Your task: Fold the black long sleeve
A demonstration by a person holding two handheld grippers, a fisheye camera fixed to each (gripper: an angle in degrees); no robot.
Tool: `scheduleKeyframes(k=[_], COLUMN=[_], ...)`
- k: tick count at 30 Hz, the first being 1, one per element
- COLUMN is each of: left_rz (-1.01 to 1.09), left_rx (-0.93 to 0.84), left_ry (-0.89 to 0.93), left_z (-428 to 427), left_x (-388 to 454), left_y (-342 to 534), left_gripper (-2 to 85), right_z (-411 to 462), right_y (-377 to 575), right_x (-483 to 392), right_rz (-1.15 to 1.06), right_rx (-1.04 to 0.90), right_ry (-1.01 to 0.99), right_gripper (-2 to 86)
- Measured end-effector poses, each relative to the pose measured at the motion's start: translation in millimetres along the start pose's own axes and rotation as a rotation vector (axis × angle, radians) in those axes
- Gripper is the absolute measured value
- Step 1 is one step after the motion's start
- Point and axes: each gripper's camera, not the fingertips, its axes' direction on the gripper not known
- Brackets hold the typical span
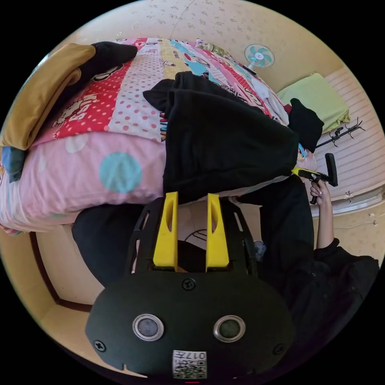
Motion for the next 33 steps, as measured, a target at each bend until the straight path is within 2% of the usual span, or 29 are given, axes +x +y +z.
scheduleKeyframes(k=[6,8,11,14,16,21,23,26,29,33], left_rz=[-0.052,-0.039,-0.011,0.066,0.164,0.227,0.27,0.357,0.442,0.446], left_rx=[-0.016,-0.009,0.0,0.011,0.017,0.063,0.079,0.11,0.215,0.288], left_ry=[-0.06,-0.023,0.102,0.308,0.506,0.679,0.763,0.907,1.009,1.06], left_z=[4,-1,-27,-71,-108,-158,-168,-184,-206,-210], left_x=[8,8,8,10,15,24,30,40,53,70], left_y=[-22,-20,-9,13,40,92,102,109,117,118], left_gripper=[8.4,6.0,4.1,3.8,3.7,3.7,3.7,3.2,2.9,2.8], right_z=[3,-4,-37,-78,-100,-127,-133,-144,-157,-152], right_y=[-2,4,27,59,81,118,123,126,132,124], right_x=[1,5,6,-2,-8,-19,-18,-29,-54,-69], right_rz=[0.03,0.018,-0.015,-0.15,-0.209,-0.23,-0.236,-0.317,-0.424,-0.388], right_rx=[0.022,0.003,0.043,0.036,0.037,0.07,0.132,0.197,0.246,0.271], right_ry=[0.05,-0.08,-0.27,-0.485,-0.571,-0.683,-0.833,-0.956,-0.994,-1.0], right_gripper=[7.2,4.7,3.6,3.0,2.9,2.5,2.4,2.3,2.1,2.0])
